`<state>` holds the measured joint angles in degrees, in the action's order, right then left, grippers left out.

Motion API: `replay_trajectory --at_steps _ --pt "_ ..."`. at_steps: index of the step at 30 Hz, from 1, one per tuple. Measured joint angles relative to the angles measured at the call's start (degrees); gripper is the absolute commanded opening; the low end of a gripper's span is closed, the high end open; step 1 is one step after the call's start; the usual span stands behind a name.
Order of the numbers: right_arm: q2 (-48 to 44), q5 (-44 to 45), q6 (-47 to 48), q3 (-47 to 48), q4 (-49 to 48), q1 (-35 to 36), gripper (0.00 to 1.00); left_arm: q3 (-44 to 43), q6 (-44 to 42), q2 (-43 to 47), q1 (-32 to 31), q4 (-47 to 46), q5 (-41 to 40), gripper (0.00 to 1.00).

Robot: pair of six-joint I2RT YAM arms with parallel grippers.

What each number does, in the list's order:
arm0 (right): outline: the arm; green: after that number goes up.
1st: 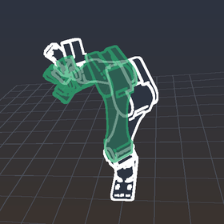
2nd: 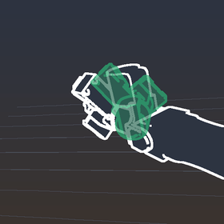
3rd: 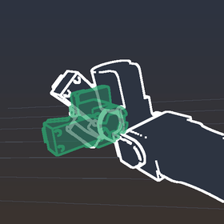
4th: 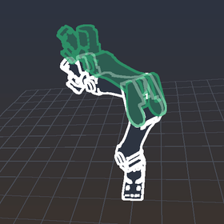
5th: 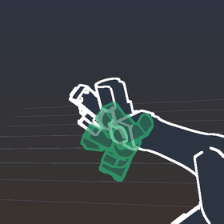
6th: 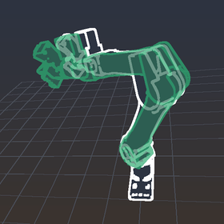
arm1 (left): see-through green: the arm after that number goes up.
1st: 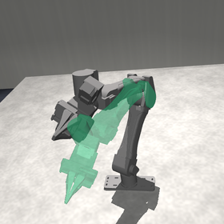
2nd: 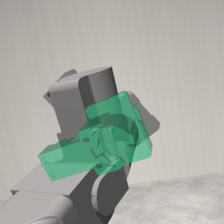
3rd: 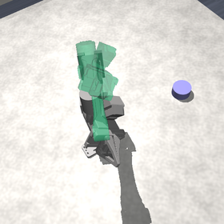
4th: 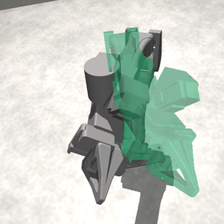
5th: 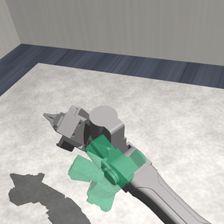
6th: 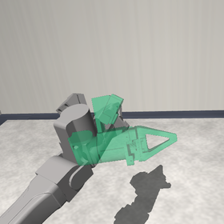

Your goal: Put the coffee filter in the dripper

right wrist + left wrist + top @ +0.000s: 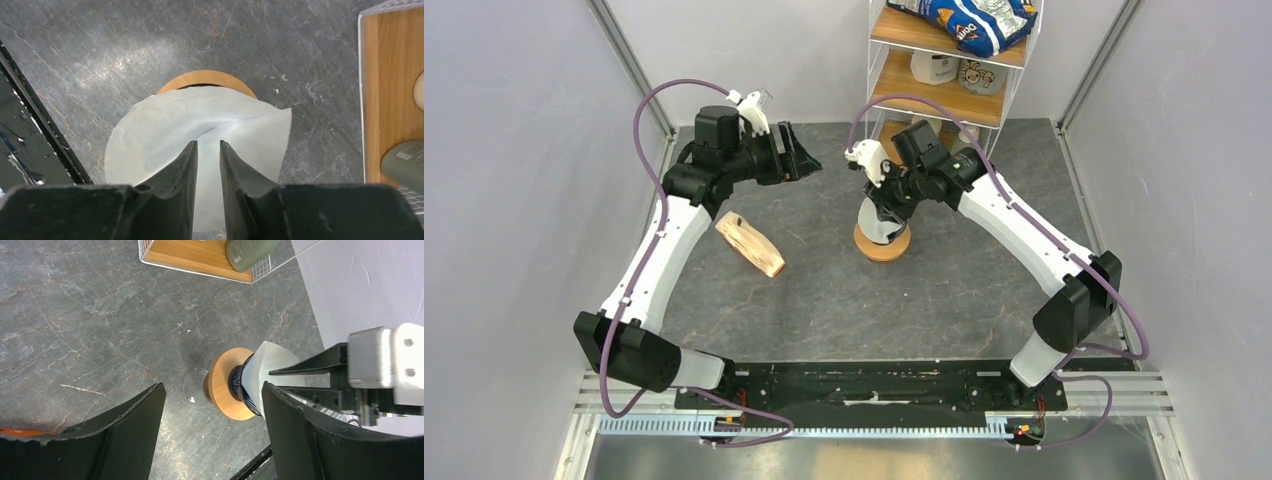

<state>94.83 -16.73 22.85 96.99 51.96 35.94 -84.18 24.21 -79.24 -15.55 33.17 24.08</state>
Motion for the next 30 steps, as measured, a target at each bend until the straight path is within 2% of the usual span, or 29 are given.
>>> replay_trajectory --at_steps 12,30 --pt "1.0 2.5 1.4 -8.9 -3.1 1.3 0.26 0.0 0.0 0.0 0.0 0.2 0.0 0.79" --pt "3.3 2.7 2.6 -9.9 -6.2 1.4 0.26 0.0 0.0 -0.7 0.0 0.2 0.0 0.78"
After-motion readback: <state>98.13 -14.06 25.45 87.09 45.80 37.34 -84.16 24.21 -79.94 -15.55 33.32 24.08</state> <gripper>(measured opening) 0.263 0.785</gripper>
